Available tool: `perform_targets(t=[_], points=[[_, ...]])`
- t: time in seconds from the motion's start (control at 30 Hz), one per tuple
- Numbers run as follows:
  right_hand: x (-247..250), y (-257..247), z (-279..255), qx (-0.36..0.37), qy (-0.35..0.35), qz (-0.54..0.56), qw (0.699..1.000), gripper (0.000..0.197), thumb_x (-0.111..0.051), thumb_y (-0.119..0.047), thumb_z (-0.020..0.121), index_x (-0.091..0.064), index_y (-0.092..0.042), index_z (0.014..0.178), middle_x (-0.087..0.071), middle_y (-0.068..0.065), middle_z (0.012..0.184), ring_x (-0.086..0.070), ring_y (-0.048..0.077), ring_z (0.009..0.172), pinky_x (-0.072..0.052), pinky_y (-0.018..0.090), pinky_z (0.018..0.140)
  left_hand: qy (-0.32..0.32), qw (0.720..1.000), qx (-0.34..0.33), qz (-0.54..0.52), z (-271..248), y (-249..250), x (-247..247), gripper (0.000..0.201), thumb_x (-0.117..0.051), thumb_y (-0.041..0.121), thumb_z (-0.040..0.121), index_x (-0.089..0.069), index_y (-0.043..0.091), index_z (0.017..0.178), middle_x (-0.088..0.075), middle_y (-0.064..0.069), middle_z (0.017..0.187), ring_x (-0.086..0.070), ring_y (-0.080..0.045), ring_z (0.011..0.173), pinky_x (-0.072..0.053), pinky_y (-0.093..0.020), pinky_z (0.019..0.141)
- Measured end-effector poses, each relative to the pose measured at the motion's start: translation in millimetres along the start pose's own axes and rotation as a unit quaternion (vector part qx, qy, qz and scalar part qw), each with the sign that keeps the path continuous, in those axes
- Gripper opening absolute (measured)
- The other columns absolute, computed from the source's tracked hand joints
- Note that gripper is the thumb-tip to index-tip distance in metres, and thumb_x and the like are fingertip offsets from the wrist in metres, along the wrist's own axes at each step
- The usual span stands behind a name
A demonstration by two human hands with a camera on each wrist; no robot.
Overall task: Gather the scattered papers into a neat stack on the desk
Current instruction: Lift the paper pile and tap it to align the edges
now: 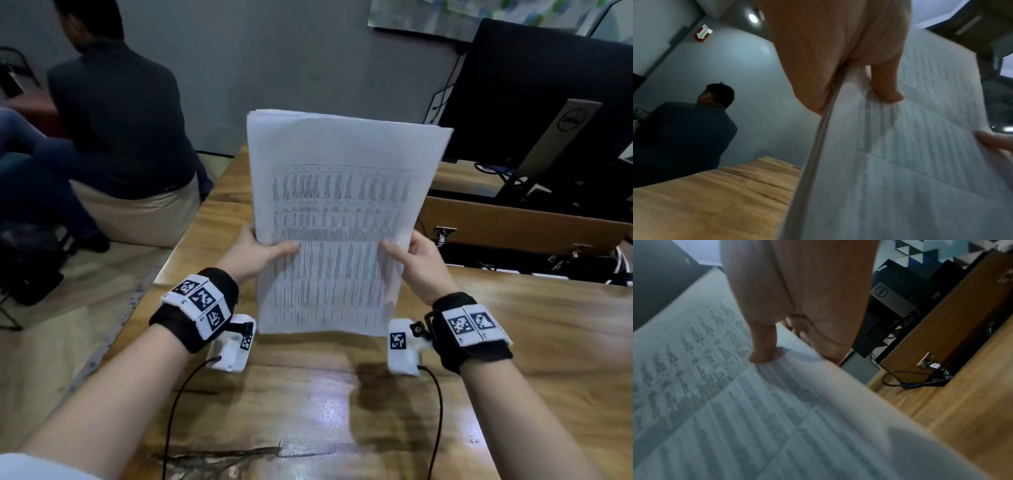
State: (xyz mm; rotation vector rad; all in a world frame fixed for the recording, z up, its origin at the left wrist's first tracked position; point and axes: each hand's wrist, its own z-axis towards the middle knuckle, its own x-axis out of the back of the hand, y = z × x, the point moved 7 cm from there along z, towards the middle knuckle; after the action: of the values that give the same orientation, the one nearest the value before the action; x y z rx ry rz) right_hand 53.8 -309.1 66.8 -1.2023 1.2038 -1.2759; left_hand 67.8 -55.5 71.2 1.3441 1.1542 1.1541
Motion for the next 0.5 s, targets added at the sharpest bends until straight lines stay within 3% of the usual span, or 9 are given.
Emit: perform_targets(t=[0.13, 0.23, 0.3, 0.33, 0.43, 0.5], points=[[1, -17, -5, 0.077, 0.035, 0.007, 0.996, 0.021, -0.058, -0.009, 0.088, -0.063, -0.024, 0.101, -0.067, 0.003, 0.109, -0.063, 0.024, 0.105, -0.051, 0.037, 0.091, -0.001, 0.999, -0.044, -0.005, -5, 13, -8, 0.038, -0.07, 0.002, 0.076, -0.063, 0.008, 0.113, -0.064, 0.01, 0.092, -0.062, 0.005, 0.079, -0.053, -0.013, 0.074], [3, -7, -12, 0.079, 0.049, 0.0, 0.996, 0.023, -0.058, -0.005, 0.087, -0.062, -0.023, 0.101, -0.067, 0.0, 0.106, -0.067, 0.015, 0.098, -0.055, 0.03, 0.084, -0.011, 0.999, -0.042, -0.001, -7, 12, -11, 0.027, -0.071, 0.004, 0.076, -0.065, 0.021, 0.096, -0.067, 0.005, 0.096, -0.065, -0.007, 0.09, -0.05, -0.032, 0.094], [4, 4, -17, 0.06, 0.045, 0.002, 0.997, 0.026, -0.06, 0.002, 0.084, -0.062, -0.018, 0.1, -0.068, -0.001, 0.101, -0.07, 0.004, 0.085, -0.057, 0.022, 0.074, -0.016, 0.999, -0.029, 0.002, -7, 9, -10, 0.026, -0.075, 0.014, 0.073, -0.066, 0.019, 0.096, -0.068, 0.002, 0.098, -0.064, -0.011, 0.094, -0.047, -0.038, 0.1], [6, 7, -19, 0.053, 0.044, 0.004, 0.998, 0.027, -0.061, 0.004, 0.082, -0.062, -0.017, 0.098, -0.068, -0.001, 0.099, -0.07, 0.001, 0.082, -0.057, 0.019, 0.072, -0.024, 0.999, -0.022, 0.004, -6, 9, -11, 0.038, -0.079, 0.024, 0.068, -0.066, 0.016, 0.102, -0.069, 0.001, 0.102, -0.065, -0.012, 0.096, -0.047, -0.04, 0.101], [10, 2, -21, 0.057, 0.046, 0.004, 0.997, 0.026, -0.063, 0.006, 0.08, -0.064, -0.015, 0.095, -0.073, -0.007, 0.089, -0.07, -0.002, 0.078, -0.055, 0.014, 0.069, -0.023, 1.0, -0.008, -0.001, -1, 2, -8, 0.108, -0.086, 0.059, 0.037, -0.053, 0.008, 0.126, -0.066, -0.004, 0.121, -0.063, -0.019, 0.111, -0.046, -0.044, 0.103], [12, -11, -18, 0.076, 0.052, 0.006, 0.996, 0.024, -0.065, 0.005, 0.078, -0.065, -0.015, 0.092, -0.076, -0.012, 0.079, -0.07, -0.001, 0.077, -0.055, 0.014, 0.067, -0.023, 1.0, -0.014, -0.014, 1, 2, -6, 0.12, -0.085, 0.064, 0.031, -0.049, 0.006, 0.129, -0.064, -0.007, 0.124, -0.063, -0.023, 0.113, -0.046, -0.046, 0.102]])
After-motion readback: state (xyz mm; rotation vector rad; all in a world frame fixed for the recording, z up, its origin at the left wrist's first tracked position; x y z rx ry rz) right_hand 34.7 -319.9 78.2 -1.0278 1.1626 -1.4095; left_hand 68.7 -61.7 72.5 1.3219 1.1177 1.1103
